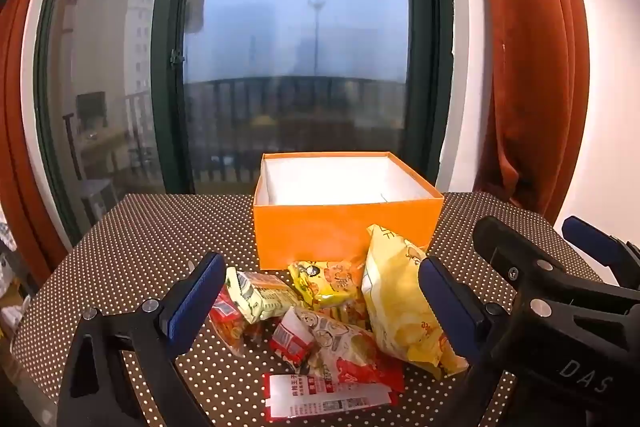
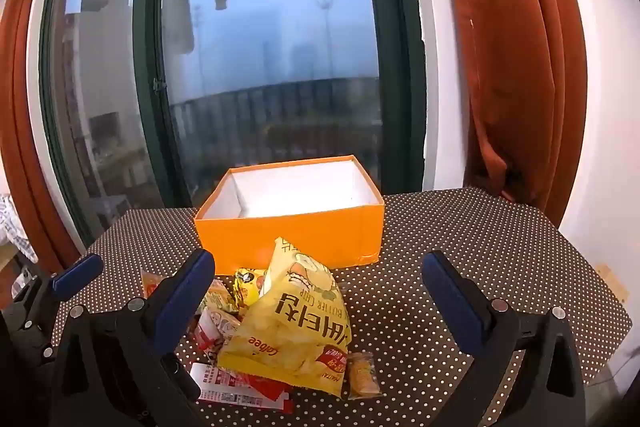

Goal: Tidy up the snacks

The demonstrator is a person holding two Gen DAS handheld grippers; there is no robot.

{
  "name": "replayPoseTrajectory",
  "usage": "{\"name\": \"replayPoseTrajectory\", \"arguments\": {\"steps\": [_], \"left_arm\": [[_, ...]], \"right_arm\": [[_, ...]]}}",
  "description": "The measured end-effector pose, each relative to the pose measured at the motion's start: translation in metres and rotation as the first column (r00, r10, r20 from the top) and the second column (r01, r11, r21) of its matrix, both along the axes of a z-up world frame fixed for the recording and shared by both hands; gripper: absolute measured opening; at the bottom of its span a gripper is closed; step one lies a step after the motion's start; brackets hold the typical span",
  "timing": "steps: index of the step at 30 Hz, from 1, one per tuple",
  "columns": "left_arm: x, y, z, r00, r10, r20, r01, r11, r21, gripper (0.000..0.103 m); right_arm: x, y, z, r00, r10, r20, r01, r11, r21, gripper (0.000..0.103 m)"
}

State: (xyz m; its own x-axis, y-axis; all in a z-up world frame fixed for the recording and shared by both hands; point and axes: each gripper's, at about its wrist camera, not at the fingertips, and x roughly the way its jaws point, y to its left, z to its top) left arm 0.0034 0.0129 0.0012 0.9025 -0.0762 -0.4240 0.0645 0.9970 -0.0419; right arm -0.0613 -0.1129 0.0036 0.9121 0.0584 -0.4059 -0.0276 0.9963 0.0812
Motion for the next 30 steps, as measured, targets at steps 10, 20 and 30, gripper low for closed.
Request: {"name": "replayPoseTrajectory", "arguments": {"steps": [10,20,30], "left_arm": [[0.0024,-0.0003,0.0013,1.000,-0.005,-0.008,0.005,1.000,-0.008,0.097],[0.0026,0.0004,0.0005,1.000,-0.007,-0.012,0.007,1.000,-0.013,0.097],[0.0004,-0.0005,-0.0011,1.000,-0.009,-0.010,0.009,1.000,-0.014,0.097]], "right_arm": [[0.0010,0.0004,-0.0012,1.000,-0.001,-0.002,0.001,1.000,0.009,0.103],[-0.0003,0.0005,-0.0002,1.000,0.000,-0.003,0.000,1.000,0.001,0.103],[-0.0005,-0.0003,-0.0016,1.000,-0.005,-0.001,0.005,1.000,-0.001,0.103]]}}
